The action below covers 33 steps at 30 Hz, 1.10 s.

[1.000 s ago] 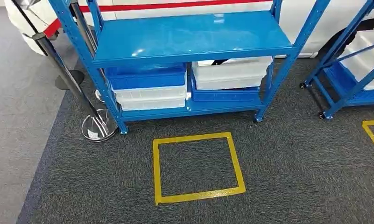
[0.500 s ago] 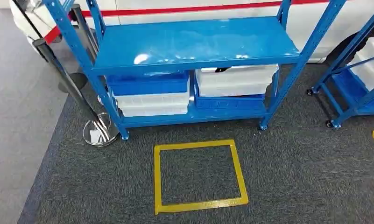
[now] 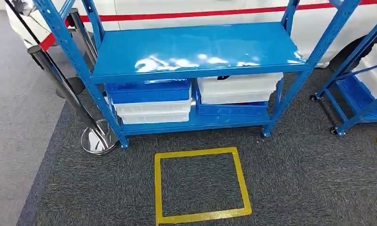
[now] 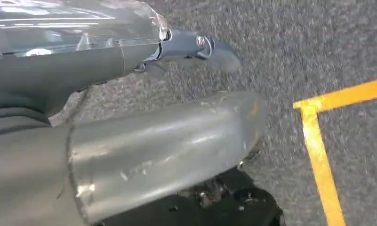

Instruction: Take the parts from the cabinet and place them on the table.

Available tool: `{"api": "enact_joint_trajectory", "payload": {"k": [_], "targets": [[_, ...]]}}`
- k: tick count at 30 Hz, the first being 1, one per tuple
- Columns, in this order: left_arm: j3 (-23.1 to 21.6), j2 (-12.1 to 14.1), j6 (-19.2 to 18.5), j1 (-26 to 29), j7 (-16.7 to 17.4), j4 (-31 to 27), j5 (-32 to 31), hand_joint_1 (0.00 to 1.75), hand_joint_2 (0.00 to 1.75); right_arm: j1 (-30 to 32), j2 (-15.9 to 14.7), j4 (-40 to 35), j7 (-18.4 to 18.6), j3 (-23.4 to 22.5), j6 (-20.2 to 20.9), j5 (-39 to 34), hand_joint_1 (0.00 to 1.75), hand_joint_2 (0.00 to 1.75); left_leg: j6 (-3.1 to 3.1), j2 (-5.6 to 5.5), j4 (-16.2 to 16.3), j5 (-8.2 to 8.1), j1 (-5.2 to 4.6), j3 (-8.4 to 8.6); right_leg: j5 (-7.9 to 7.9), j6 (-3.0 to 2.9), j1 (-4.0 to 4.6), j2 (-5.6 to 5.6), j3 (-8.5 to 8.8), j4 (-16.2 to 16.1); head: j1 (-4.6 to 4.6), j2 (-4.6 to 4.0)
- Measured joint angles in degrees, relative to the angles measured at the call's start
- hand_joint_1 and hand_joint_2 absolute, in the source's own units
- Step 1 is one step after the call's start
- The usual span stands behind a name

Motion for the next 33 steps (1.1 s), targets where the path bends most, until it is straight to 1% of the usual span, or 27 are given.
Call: {"api": "enact_joint_trajectory", "payload": {"k": [1,2,4,5,6,7,8,10,11,12,13,14,16,17,20,21,22,23,24,25,26,27,29,30,31,32,33], "targets": [[0.0,0.0,0.0,-0.02,0.0,0.0,0.0,0.0,0.0,-0.04,-0.02,0.0,-0.02,0.0,-0.02,0.0,0.0,0.0,0.16,-0.01,-0.26,0.02,-0.01,0.67,-0.26,0.11,-0.15,0.04,-0.31,1.57,0.22,0.0],[0.0,0.0,-0.02,-0.05,0.0,0.0,0.0,0.0,0.0,-0.18,0.0,0.02,-0.02,0.0,-0.02,0.0,0.0,0.0,0.48,0.02,-0.4,-0.15,-0.02,0.87,-1.18,0.4,-0.16,0.05,-2.41,5.15,0.59,0.0],[0.0,0.0,-0.02,-0.17,0.0,0.0,0.0,0.0,0.0,-0.26,0.02,0.04,-0.02,0.0,-0.02,0.0,0.0,0.0,0.84,0.03,-0.39,-0.61,-0.16,1.06,-5.21,0.78,-0.2,0.03,-7.71,13.16,0.57,0.0],[0.0,0.0,0.0,-0.18,0.0,0.0,0.0,0.0,0.0,-0.16,0.0,0.04,-0.02,0.0,-0.02,0.0,0.0,0.0,0.89,-0.04,-0.38,-0.87,-0.18,1.29,-6.72,0.83,-0.2,0.03,-9.73,15.72,0.57,0.0],[0.0,0.0,0.0,-0.15,0.0,0.0,0.0,0.0,0.0,-0.1,0.0,0.04,-0.02,0.0,-0.02,0.0,0.0,0.0,0.85,-0.16,-0.37,-1.19,-0.19,1.63,-6.81,0.75,-0.2,0.03,-10.9,16.28,0.61,0.0],[0.0,0.0,0.0,-0.04,0.0,0.0,0.0,0.0,0.0,0.0,0.0,0.04,-0.02,0.0,-0.04,0.0,0.0,0.0,0.77,-0.29,-0.36,-1.54,-0.18,2.13,-5.07,0.95,-0.22,0.02,-10.85,14.51,0.59,0.0],[0.0,0.0,0.0,-0.01,0.0,0.0,0.0,0.0,0.0,0.09,-0.02,0.04,-0.02,0.0,-0.04,0.0,0.0,0.0,0.66,-0.37,-0.34,-1.9,-0.16,2.67,-2.21,0.73,-0.23,0.01,-9.82,10.94,0.63,0.0],[0.0,-0.07,0.0,0.04,0.04,0.0,0.0,0.0,0.0,0.15,-0.05,0.04,-0.02,0.0,-0.02,0.0,0.0,0.0,0.23,-0.41,-0.4,-2.97,-0.17,3.35,4.92,0.49,-0.22,0.01,-6.55,1.16,0.66,0.0],[0.02,-0.07,0.0,-0.01,0.54,0.0,0.02,0.0,0.0,0.23,-0.02,0.04,0.0,-0.04,0.57,0.0,0.0,0.0,-0.18,-0.44,-0.07,-3.34,-0.4,4.03,3.46,0.11,0.12,-0.01,-6.82,0.54,0.59,-0.02],[0.04,-0.07,0.11,-0.07,0.99,0.0,0.04,0.0,0.0,0.02,0.04,0.09,0.02,-0.02,1.15,0.0,0.0,0.0,-0.66,-0.57,-0.3,-3.68,-0.36,3.5,0.78,-0.48,0.34,-0.05,-6.92,0.52,0.68,0.0],[0.07,-0.07,0.2,-0.07,1.27,0.0,0.07,0.0,0.0,-0.05,0.13,0.09,0.04,-0.02,1.31,0.0,0.0,0.0,-1.13,-0.51,-0.67,-4.04,-0.36,3.66,1.81,-1.05,0.44,-0.01,-6.63,0.14,0.52,0.0],[0.07,-0.07,0.2,0.06,1.4,0.0,0.07,0.0,0.0,0.19,0.26,0.09,0.04,-0.02,1.38,0.0,0.0,0.0,-1.49,-0.49,0.56,-3.4,-0.39,4.34,2.91,-1.63,0.17,0.13,-6.29,-0.52,0.59,0.0],[0.11,-0.02,0.31,0.13,1.53,0.0,0.07,0.0,0.0,0.51,0.74,0.15,0.11,-0.04,1.44,0.0,0.0,0.0,-2.13,-0.25,1.34,-4.41,-0.26,4.72,3.3,-2.25,-0.02,-0.08,-4.54,-0.73,0.46,0.0],[0.11,-0.09,0.31,0.0,1.53,0.0,0.07,0.0,0.0,0.48,0.76,0.15,0.11,-0.04,1.44,0.0,0.0,0.0,-2.54,-0.1,3.73,-5.11,-0.19,3.64,2.99,-2.56,-0.04,-0.17,-3.98,-0.72,0.42,0.0],[0.15,-0.09,0.31,0.0,1.53,0.0,0.07,0.0,0.0,0.26,0.89,0.17,0.09,-0.02,1.44,0.0,0.0,0.0,-2.99,-0.09,15.63,-10.24,0.02,-4.05,1.83,-2.81,0.02,-0.14,-3.1,-0.68,0.17,0.0],[0.18,-0.09,0.31,0.17,1.55,0.0,0.07,0.0,0.0,0.26,0.89,0.17,0.09,-0.02,1.44,0.0,0.0,0.0,-3.0,-0.09,17.54,-11.07,0.04,-5.82,1.33,-2.74,0.01,-0.07,-2.5,-0.68,-0.04,0.0],[0.22,-0.09,0.31,0.32,1.57,0.0,0.07,0.0,0.0,0.29,0.89,0.17,0.09,-0.02,1.44,0.0,0.0,0.0,-3.13,-0.09,16.76,-10.49,0.08,-6.34,0.73,-2.63,0.0,0.0,-1.73,-0.68,0.04,-0.02],[0.24,-0.09,0.31,0.4,1.57,0.0,0.07,0.0,0.0,0.35,0.92,0.17,0.09,-0.04,1.44,0.0,0.0,0.0,-3.15,-0.09,13.68,-8.78,0.09,-5.87,0.07,-2.5,0.0,0.02,-0.86,-0.68,-0.02,0.0],[0.26,-0.09,0.31,0.47,1.57,0.0,0.07,0.0,0.0,0.41,0.94,0.17,0.09,-0.04,1.46,0.0,0.0,0.0,-2.97,-0.08,9.53,-6.23,0.07,-4.78,-0.58,-2.37,0.01,-0.01,0.06,-0.69,0.02,0.0],[0.3,-0.09,0.31,0.6,1.57,0.0,0.07,0.0,0.0,0.42,0.96,0.17,0.09,-0.04,1.53,0.0,0.0,0.0,-2.37,-0.04,4.51,-2.18,0.02,-3.58,-1.37,-2.23,0.01,-0.03,0.92,-0.71,0.02,0.0],[0.33,-0.09,0.33,0.89,1.57,0.0,0.07,0.0,0.0,0.63,1.03,0.2,0.09,-0.04,1.62,0.0,0.0,0.0,-1.7,0.06,2.38,2.11,-0.22,-3.21,-1.99,-2.05,-0.01,-0.04,1.56,-0.73,0.02,0.0],[0.37,-0.05,0.33,0.87,1.6,0.0,0.07,0.0,0.0,0.5,1.24,0.24,0.09,-0.04,1.64,0.0,0.0,0.0,-1.49,0.26,2.32,0.27,-0.7,-3.56,-2.41,-1.47,0.07,0.23,1.81,-0.83,0.24,0.0],[0.37,-0.02,0.35,0.74,1.6,-0.02,0.07,0.0,0.0,0.01,1.31,0.26,0.13,-0.04,1.64,0.0,0.0,0.0,-0.56,0.09,1.91,0.18,-0.88,-2.71,-2.86,-0.69,0.0,0.19,3.16,-0.76,0.2,0.0],[0.37,-0.02,0.35,0.68,1.6,0.0,0.07,0.0,0.0,-0.09,1.33,0.26,0.09,-0.04,1.64,0.0,0.0,0.0,-0.02,-0.01,1.51,-0.07,-0.74,-1.79,-1.94,-0.03,0.08,0.13,3.18,-0.21,0.22,-0.02],[0.37,-0.09,0.35,0.47,1.6,0.0,0.07,0.0,0.0,-0.29,1.33,0.26,0.11,-0.04,1.64,0.0,0.0,0.0,0.36,-0.15,0.48,-0.02,-0.26,-0.35,-1.24,0.3,-0.2,0.3,2.58,1.43,0.0,0.02],[0.37,-0.09,0.35,0.42,1.57,0.0,0.07,0.0,0.0,-0.3,1.35,0.26,0.09,-0.04,1.64,0.02,0.0,0.0,0.69,-0.12,-0.07,-0.21,-0.25,0.67,-0.8,0.33,-0.1,0.25,1.15,4.51,0.31,0.0],[0.39,-0.09,0.35,0.4,1.62,0.0,0.07,0.0,0.0,-0.41,1.44,0.26,0.09,-0.04,1.66,0.02,0.0,0.0,0.93,-0.11,-0.49,-0.52,-0.26,1.26,-1.15,0.5,-0.15,0.25,-1.21,8.4,0.62,0.0]]}}
